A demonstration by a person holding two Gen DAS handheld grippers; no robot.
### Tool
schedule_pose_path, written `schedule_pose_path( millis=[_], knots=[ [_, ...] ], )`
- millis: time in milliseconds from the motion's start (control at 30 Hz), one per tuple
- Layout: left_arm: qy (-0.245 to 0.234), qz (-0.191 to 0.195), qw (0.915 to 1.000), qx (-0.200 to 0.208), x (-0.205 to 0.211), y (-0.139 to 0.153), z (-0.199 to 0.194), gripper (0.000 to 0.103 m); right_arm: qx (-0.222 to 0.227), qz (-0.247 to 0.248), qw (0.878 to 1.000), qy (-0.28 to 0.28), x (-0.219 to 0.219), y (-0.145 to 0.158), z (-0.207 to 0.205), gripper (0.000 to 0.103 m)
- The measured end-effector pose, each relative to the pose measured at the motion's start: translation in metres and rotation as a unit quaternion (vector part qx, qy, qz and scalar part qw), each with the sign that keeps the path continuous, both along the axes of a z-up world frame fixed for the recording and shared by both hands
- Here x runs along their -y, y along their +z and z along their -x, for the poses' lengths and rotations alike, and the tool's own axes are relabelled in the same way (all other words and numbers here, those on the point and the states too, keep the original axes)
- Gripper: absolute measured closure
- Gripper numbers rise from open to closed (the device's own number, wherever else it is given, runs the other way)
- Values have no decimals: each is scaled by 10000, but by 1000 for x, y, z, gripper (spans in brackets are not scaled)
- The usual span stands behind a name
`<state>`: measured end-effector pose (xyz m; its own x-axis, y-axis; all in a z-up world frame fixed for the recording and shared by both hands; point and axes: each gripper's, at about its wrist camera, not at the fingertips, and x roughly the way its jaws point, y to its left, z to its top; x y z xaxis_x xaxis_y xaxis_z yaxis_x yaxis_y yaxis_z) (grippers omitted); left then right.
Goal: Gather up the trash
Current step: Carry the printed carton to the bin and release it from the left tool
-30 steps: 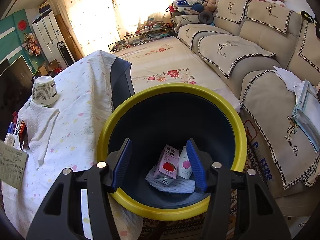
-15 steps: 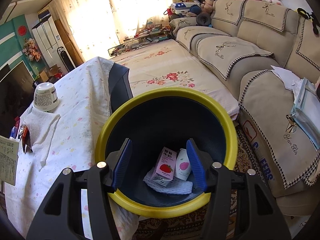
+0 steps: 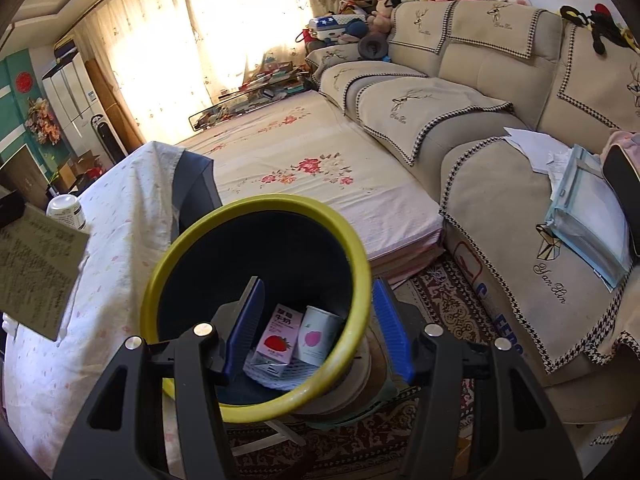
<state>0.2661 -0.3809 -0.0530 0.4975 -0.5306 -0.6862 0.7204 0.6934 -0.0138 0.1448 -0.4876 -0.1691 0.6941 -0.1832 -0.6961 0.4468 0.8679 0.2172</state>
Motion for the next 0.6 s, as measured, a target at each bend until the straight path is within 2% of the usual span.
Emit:
schedule_pose_path(
  millis=[267, 300, 367, 467, 600],
  knots=[
    [-253, -119, 9995, -123, 76, -29, -18, 72, -43, -52, 9998, -170, 19, -4, 12, 49],
    [-228, -140, 9996, -99, 81, -33, -20, 70, -48, -57, 9998, -195, 20, -4, 13, 49],
    [-141, -158, 9998, -5, 88, -37, -23, 42, -53, -68, 9997, -232, 22, -4, 16, 49],
    [-81, -149, 9998, 114, 88, -35, -23, 40, -58, -81, 9997, -243, 23, -5, 19, 49],
    [33, -78, 9995, 293, 56, -23, -14, 36, -83, -112, 9997, -186, 19, -6, 17, 49]
  ],
)
